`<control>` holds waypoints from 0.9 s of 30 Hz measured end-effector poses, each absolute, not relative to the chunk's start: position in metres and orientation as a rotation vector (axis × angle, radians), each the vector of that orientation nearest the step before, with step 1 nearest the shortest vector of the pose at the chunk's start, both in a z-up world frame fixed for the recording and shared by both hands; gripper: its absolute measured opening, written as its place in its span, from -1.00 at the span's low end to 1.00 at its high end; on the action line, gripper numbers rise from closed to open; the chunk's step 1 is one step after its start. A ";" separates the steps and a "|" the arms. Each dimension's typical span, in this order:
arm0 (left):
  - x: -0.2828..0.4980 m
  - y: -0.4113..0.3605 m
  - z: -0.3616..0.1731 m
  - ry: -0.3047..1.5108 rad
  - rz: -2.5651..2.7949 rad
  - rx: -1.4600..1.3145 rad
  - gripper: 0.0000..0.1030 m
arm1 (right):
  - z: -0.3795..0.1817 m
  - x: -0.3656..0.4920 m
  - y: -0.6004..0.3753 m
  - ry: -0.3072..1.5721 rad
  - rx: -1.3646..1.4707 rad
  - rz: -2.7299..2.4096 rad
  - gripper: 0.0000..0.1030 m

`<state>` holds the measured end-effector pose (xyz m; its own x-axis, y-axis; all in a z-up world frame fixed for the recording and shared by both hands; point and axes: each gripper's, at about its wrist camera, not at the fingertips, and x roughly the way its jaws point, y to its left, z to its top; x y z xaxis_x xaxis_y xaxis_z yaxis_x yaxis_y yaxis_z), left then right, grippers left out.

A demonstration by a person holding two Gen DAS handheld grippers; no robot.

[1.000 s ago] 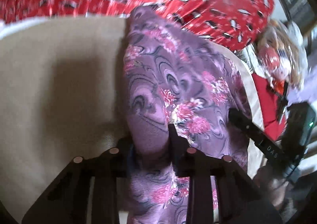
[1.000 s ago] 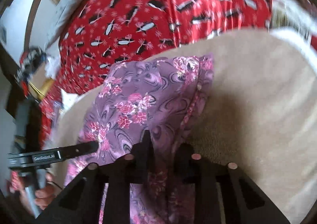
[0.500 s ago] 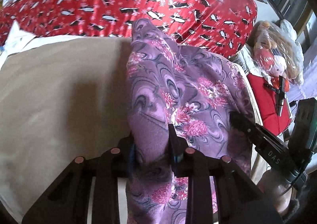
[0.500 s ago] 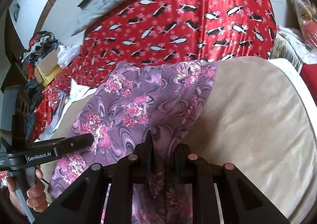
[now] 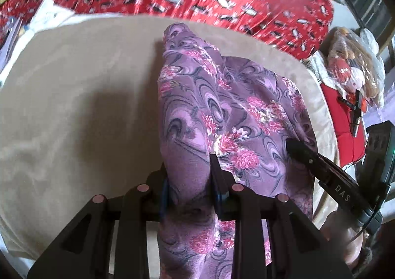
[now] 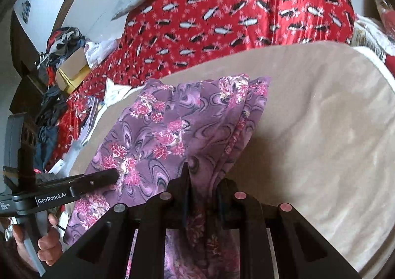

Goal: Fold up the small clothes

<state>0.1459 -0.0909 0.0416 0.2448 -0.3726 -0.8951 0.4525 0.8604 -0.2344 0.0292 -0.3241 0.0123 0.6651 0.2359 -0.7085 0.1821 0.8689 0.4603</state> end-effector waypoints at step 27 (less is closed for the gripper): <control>0.236 -0.122 0.004 1.122 -0.534 0.102 0.19 | -0.002 0.108 -0.373 0.831 0.525 -0.061 -0.93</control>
